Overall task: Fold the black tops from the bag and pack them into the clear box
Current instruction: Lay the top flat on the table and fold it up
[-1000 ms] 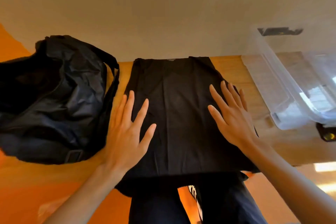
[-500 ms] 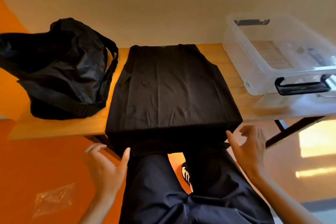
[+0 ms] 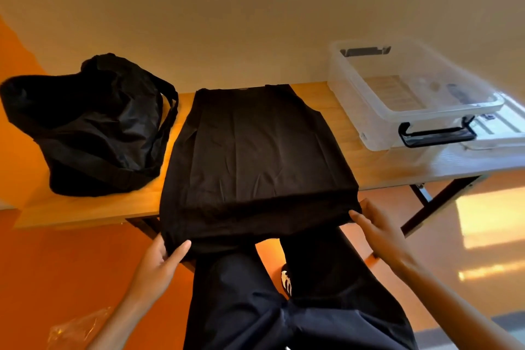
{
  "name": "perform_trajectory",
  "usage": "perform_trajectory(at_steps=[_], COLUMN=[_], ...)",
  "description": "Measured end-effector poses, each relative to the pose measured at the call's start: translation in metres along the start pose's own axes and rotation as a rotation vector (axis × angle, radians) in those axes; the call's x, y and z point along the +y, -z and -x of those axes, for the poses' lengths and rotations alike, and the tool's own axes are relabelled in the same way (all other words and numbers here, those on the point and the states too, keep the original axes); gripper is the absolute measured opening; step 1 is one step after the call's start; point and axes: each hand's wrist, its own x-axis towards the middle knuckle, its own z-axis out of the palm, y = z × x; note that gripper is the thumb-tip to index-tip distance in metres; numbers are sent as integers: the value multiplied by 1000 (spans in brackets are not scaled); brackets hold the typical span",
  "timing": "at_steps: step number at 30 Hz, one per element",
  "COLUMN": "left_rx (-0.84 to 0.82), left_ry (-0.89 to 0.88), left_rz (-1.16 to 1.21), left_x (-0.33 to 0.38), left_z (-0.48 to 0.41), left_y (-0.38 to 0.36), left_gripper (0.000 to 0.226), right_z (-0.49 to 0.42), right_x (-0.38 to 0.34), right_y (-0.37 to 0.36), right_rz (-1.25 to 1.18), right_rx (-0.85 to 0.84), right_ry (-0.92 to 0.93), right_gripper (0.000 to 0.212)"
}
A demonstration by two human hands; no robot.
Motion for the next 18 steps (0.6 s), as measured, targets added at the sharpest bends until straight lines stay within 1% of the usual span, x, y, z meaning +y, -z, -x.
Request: perform_trajectory(at_steps=[3,4,5,6,7,9,10,11,13,15,16,18], left_rx=[-11,-14,-12,-10,0,16,15,6,-25,-52,-63,-80], left_ry=[67,121,178,225,242,234,211,183,140,96,81,73], left_rz=[78,120,150,166,184,222,222,191,106,-12,-71,-150], left_x=[10,12,13,13,15,18,20,21,22,26,26,29], left_z=[16,19,22,25,28,36,39,41,45,47,48,49], left_y=[3,5,8,10,11,11,12,12,12,10,10,8], left_gripper=[55,66,81,91,89,77,74,68,48,25,20,25], right_z=[13,16,19,21,23,27,27,27,26,25,25,25], right_x=[-16,-19,-23,-23,-21,-19,-16,-14,-11,-8,-8,-3], right_y=[6,8,10,12,14,17,19,20,20,17,15,13], right_rz=[-99,-146,-194,-222,-231,-207,-204,-184,-97,-34,-23,3], right_rx=[-26,-29,-38,-55,-70,-121,-143,-156,-154,-161,-158,-138], right_ry=[14,-5,-38,-75,-97,-100,-88,-69,-21,-14,-27,-67], right_gripper=[12,10,8,10,20,43,49,50,42,27,22,22])
